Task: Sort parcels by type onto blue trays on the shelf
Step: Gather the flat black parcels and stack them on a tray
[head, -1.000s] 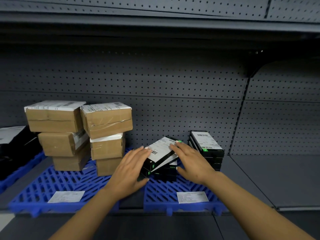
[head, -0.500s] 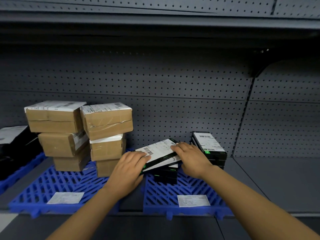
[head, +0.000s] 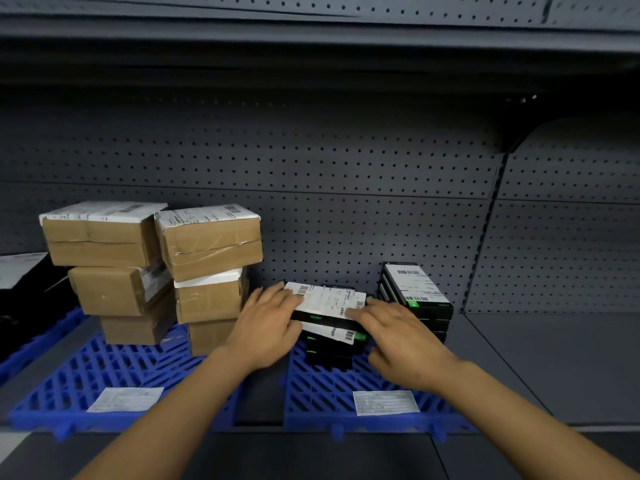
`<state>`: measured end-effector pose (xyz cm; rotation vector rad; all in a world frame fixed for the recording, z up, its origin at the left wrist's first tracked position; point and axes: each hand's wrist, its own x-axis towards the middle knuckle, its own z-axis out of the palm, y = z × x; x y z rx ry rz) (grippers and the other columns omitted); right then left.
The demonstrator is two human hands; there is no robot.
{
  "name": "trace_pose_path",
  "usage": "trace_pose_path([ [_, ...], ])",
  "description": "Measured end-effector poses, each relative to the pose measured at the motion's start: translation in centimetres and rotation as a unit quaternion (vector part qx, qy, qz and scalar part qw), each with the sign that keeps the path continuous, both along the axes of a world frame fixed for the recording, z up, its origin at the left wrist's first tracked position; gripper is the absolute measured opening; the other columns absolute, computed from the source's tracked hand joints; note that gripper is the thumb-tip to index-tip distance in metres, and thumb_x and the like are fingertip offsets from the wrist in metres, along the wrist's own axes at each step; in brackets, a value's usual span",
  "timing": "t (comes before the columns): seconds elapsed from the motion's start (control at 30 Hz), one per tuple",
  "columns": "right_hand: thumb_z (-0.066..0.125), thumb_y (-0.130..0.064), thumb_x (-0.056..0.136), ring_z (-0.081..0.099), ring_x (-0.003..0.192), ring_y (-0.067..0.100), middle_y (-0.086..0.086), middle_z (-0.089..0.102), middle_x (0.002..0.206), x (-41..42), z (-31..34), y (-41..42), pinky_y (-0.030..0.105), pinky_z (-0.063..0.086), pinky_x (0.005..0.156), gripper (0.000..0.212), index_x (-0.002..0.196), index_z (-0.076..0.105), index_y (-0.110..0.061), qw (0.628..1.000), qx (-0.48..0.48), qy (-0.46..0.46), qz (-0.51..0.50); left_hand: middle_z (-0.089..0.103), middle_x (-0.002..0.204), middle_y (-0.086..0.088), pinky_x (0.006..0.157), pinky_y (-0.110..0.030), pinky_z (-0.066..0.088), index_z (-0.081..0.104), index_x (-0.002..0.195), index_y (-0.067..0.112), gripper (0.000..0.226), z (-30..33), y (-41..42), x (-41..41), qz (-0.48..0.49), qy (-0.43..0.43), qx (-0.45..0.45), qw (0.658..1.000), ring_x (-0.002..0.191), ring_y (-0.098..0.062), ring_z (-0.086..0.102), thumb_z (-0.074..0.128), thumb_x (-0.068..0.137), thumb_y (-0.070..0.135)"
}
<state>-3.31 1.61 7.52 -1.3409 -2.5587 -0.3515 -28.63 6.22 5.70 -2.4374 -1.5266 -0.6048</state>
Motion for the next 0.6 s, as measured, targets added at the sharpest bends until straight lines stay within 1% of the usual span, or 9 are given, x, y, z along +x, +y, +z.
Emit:
trace_pose_path([
  [0.1,0.05,-0.023,0.087,0.011,0.143,0.016,-0.001,0.025,0.153,0.1,1.0,0.1,0.028,0.007,0.114,0.069,0.148,0.019,-0.026,0.999,-0.025,0.035,-0.012,0.03,0.153,0.004,0.117,-0.043,0.007,0.033,0.145,0.024,0.083,0.4,0.5,0.4,0.01,-0.005,-0.031,0.999,0.144,-0.015,0.011,0.006,0.073,0.054],
  [0.17,0.052,-0.024,0.087,0.004,0.145,0.015,-0.001,0.011,0.157,0.3,1.4,0.7,0.029,0.006,0.115,0.073,0.149,0.014,-0.027,0.997,-0.056,0.047,-0.039,0.038,0.148,0.003,0.116,-0.043,0.015,0.037,0.143,0.023,0.074,0.2,0.2,0.7,-0.012,-0.051,-0.003,0.999,0.141,-0.017,0.023,0.018,0.079,0.055],
  [0.23,0.053,-0.024,0.087,0.001,0.145,0.016,0.001,0.006,0.158,0.2,1.3,1.1,0.032,0.006,0.116,0.076,0.15,0.011,-0.027,0.994,-0.083,0.046,-0.06,0.05,0.136,0.004,0.109,-0.041,0.029,0.048,0.136,0.022,0.059,-0.5,-0.4,1.5,-0.057,-0.095,0.057,0.992,0.13,-0.018,0.039,0.034,0.087,0.051],
  [0.27,0.053,-0.024,0.087,0.001,0.145,0.017,0.002,0.007,0.158,0.2,1.1,1.2,0.033,0.006,0.117,0.077,0.15,0.01,-0.026,0.993,-0.091,0.037,-0.065,0.052,0.132,0.005,0.107,-0.038,0.031,0.05,0.134,0.023,0.054,-0.8,-0.8,2.0,-0.073,-0.103,0.076,0.989,0.127,-0.017,0.042,0.038,0.089,0.051],
  [0.33,0.053,-0.024,0.087,0.003,0.145,0.021,0.004,0.01,0.157,-0.1,0.4,1.1,0.035,0.008,0.117,0.077,0.151,0.01,-0.025,0.994,-0.089,0.011,-0.067,0.05,0.135,0.006,0.107,-0.035,0.028,0.045,0.138,0.029,0.055,-1.4,-1.6,3.1,-0.083,-0.088,0.073,0.99,0.128,-0.014,0.039,0.039,0.091,0.055],
  [0.4,0.052,-0.023,0.085,0.011,0.144,0.024,0.008,0.017,0.155,0.0,-0.2,0.6,0.035,0.01,0.116,0.076,0.15,0.013,-0.025,0.997,-0.062,0.001,-0.056,0.04,0.144,0.009,0.112,-0.035,0.022,0.031,0.145,0.036,0.063,-2.0,-2.0,3.7,-0.071,-0.072,0.031,0.994,0.135,-0.012,0.029,0.035,0.089,0.063],
  [0.47,0.053,-0.023,0.081,0.024,0.139,0.029,0.012,0.029,0.149,0.3,-0.6,0.1,0.036,0.016,0.114,0.075,0.149,0.021,-0.023,0.999,-0.017,-0.005,-0.029,0.028,0.152,0.014,0.116,-0.037,0.015,0.021,0.147,0.041,0.07,-2.1,-2.2,3.8,-0.056,-0.091,-0.02,0.994,0.142,-0.009,0.014,0.031,0.084,0.07],
  [0.53,0.054,-0.023,0.075,0.036,0.133,0.031,0.011,0.042,0.14,0.6,-1.0,-0.2,0.036,0.022,0.11,0.074,0.145,0.031,-0.02,1.0,0.021,-0.01,0.003,0.02,0.155,0.015,0.117,-0.039,0.01,0.021,0.146,0.042,0.077,-2.1,-2.2,3.7,-0.046,-0.097,-0.046,0.993,0.144,-0.007,0.005,0.029,0.078,0.077],
  [0.6,0.054,-0.022,0.075,0.033,0.136,0.028,0.007,0.044,0.14,0.9,-1.0,-0.1,0.035,0.021,0.112,0.074,0.146,0.031,-0.02,1.0,0.017,0.016,0.02,0.013,0.157,0.014,0.118,-0.043,0.008,0.021,0.146,0.041,0.087,-1.9,-2.2,3.6,-0.039,-0.078,-0.066,0.994,0.144,-0.008,-0.002,0.029,0.071,0.085],
])
